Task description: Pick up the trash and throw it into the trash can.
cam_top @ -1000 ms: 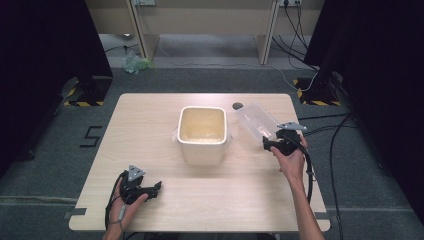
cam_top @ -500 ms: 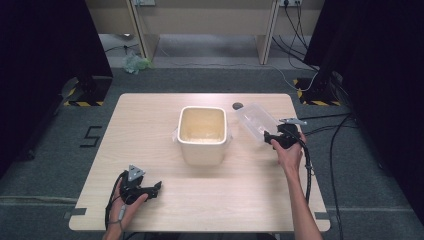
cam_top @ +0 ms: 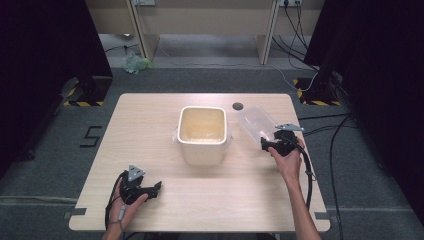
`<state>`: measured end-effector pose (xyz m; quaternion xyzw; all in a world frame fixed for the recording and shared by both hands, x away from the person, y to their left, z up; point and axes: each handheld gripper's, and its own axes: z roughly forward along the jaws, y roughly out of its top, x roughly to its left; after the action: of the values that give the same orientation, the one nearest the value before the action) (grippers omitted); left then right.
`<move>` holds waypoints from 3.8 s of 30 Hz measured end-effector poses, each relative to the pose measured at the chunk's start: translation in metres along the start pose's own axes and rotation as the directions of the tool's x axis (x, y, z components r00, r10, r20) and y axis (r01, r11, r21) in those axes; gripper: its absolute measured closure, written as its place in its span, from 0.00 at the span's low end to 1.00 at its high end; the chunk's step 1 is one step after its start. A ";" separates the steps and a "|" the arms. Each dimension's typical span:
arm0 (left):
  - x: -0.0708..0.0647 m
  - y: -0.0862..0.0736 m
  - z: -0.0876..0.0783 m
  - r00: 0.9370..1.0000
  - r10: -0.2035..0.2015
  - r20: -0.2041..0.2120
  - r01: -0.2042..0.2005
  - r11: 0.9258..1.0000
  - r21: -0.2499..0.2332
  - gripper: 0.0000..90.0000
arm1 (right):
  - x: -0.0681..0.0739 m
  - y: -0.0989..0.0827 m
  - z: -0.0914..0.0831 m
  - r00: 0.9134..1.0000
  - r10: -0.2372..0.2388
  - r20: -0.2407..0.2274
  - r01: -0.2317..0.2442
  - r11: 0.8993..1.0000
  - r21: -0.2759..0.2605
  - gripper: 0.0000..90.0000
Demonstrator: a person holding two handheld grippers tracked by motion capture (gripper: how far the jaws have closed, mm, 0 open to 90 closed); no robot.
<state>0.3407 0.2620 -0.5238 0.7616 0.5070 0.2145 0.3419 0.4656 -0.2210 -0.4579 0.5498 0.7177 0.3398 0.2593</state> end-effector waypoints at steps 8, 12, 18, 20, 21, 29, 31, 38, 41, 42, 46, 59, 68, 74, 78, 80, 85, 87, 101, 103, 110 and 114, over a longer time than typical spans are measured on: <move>0.000 0.000 0.000 1.000 0.000 0.000 0.000 1.000 0.000 0.15 | 0.017 -0.020 -0.027 0.997 -0.079 -0.013 0.079 0.997 0.004 0.23; 0.000 0.000 0.000 1.000 0.000 0.000 0.000 1.000 0.000 0.15 | 0.028 -0.034 -0.046 0.994 -0.105 -0.028 0.105 0.994 0.004 0.23; 0.000 0.000 0.000 1.000 0.000 -0.002 0.000 1.000 -0.003 0.15 | 0.047 -0.062 -0.077 0.988 -0.127 -0.088 0.127 0.992 -0.008 0.23; 0.000 0.000 0.000 1.000 0.000 -0.002 0.000 1.000 -0.003 0.15 | 0.054 -0.070 -0.087 0.985 -0.136 -0.110 0.136 0.991 -0.006 0.22; 0.000 0.000 0.000 1.000 0.000 -0.002 0.000 1.000 -0.003 0.15 | 0.057 -0.072 -0.092 0.981 -0.147 -0.123 0.147 0.989 -0.007 0.22; 0.000 0.000 0.000 1.000 0.000 -0.003 0.000 1.000 -0.003 0.15 | 0.044 -0.052 -0.099 0.983 -0.144 -0.111 0.137 0.988 -0.070 0.22; 0.000 0.000 0.000 1.000 0.000 -0.003 0.000 1.000 -0.003 0.15 | 0.033 -0.044 -0.083 0.985 -0.136 -0.106 0.132 0.990 -0.049 0.24; 0.000 0.000 0.000 1.000 0.000 -0.003 0.000 1.000 -0.003 0.15 | 0.013 -0.042 -0.055 0.988 -0.090 -0.123 0.091 0.996 0.001 0.34; 0.000 0.000 0.000 1.000 0.000 -0.003 0.000 1.000 -0.003 0.15 | 0.010 -0.045 -0.052 0.987 -0.058 -0.151 0.061 0.998 0.013 0.37; 0.000 0.000 0.000 1.000 0.000 -0.003 0.000 1.000 -0.003 0.15 | 0.010 -0.050 -0.053 0.979 -0.020 -0.203 0.023 1.000 0.011 0.38; 0.000 0.000 0.000 1.000 0.000 -0.003 0.000 1.000 -0.003 0.15 | 0.015 -0.057 -0.061 0.977 -0.030 -0.209 0.033 0.999 0.008 0.37; -0.001 -0.001 0.000 1.000 -0.008 -0.013 0.008 1.000 -0.005 0.15 | 0.055 -0.102 -0.111 0.963 -0.091 -0.253 0.082 0.996 -0.046 0.37; -0.002 -0.001 0.000 1.000 -0.007 -0.015 0.007 1.000 -0.005 0.15 | 0.070 -0.107 -0.132 0.944 -0.147 -0.295 0.138 0.989 -0.049 0.35; -0.004 -0.001 -0.001 1.000 -0.011 -0.019 0.010 1.000 -0.005 0.16 | 0.053 -0.093 -0.128 0.955 -0.102 -0.278 0.081 0.993 -0.086 0.32; -0.012 -0.001 -0.002 1.000 0.001 0.002 -0.001 1.000 -0.010 0.18 | 0.047 -0.089 -0.118 0.952 -0.080 -0.294 0.059 0.995 -0.081 0.32; -0.029 0.001 0.000 0.999 0.011 0.038 -0.010 1.000 -0.029 0.19 | 0.043 -0.085 -0.108 0.953 -0.072 -0.294 0.052 0.996 -0.072 0.32; -0.063 0.009 0.006 0.993 0.067 0.099 -0.064 0.997 -0.031 0.19 | 0.042 -0.081 -0.099 0.952 -0.064 -0.300 0.044 0.996 -0.072 0.32; -0.075 0.014 0.011 0.989 0.080 0.124 -0.076 0.997 -0.033 0.19 | 0.044 -0.082 -0.097 0.948 -0.062 -0.312 0.046 0.997 -0.059 0.32; -0.129 0.061 0.047 0.964 0.048 0.262 -0.047 0.999 -0.008 0.19 | 0.039 -0.080 -0.085 0.943 -0.040 -0.330 0.037 0.999 -0.016 0.33; -0.136 0.068 0.055 0.964 0.055 0.261 -0.056 0.998 -0.003 0.20 | 0.040 -0.080 -0.082 0.942 -0.044 -0.333 0.043 0.999 -0.009 0.33; -0.148 0.078 0.065 0.958 0.045 0.283 -0.047 0.999 -0.001 0.20 | 0.043 -0.079 -0.075 0.937 -0.025 -0.349 0.028 1.000 0.005 0.35; -0.158 0.082 0.071 0.954 0.043 0.296 -0.046 0.999 0.003 0.20 | 0.044 -0.080 -0.072 0.930 -0.010 -0.369 0.014 1.000 0.008 0.34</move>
<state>0.3777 0.0745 -0.5077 0.7979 0.4342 0.1034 0.4051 0.3515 -0.2064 -0.4735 0.4732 0.7588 0.4313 0.1192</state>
